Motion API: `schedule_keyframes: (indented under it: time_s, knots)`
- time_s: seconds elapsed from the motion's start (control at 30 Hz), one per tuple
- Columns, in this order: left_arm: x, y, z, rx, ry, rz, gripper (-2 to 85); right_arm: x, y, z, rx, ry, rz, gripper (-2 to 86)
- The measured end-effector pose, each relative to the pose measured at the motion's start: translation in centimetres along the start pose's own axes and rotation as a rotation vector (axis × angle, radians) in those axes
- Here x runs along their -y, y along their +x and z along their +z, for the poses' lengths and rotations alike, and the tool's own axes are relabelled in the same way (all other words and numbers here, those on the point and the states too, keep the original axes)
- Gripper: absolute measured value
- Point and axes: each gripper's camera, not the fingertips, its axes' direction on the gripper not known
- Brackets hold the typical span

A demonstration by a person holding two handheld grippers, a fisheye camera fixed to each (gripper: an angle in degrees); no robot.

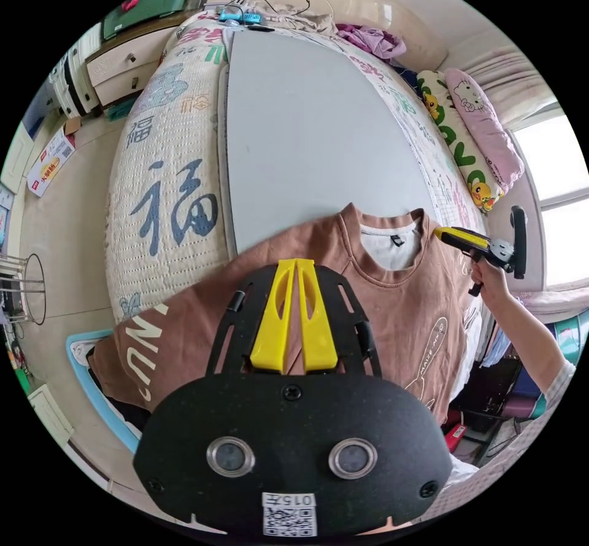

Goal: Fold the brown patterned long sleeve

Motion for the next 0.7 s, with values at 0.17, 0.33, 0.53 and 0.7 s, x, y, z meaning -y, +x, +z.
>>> schedule_keyframes:
  time_s: [0.17,0.33,0.53,0.7]
  knots:
    - [1.2,-1.8,0.4,-0.011,-0.008,-0.022,-0.8,1.8,-1.6,-2.8,-0.108,-0.007,-0.039,-0.3]
    - [-0.9,-2.9,-0.2,-0.013,0.024,-0.023,-0.3,-1.3,1.1,-8.8,0.073,0.043,0.041,1.4]
    - [-14.4,-5.5,-4.0,-0.146,0.010,-0.112,4.8,-19.9,3.8,-19.6,0.394,0.050,0.103,5.1]
    - [-29.7,-8.0,-5.1,-0.117,-0.186,-0.335,7.5,-39.6,3.8,-24.3,0.343,-0.298,0.280,7.4]
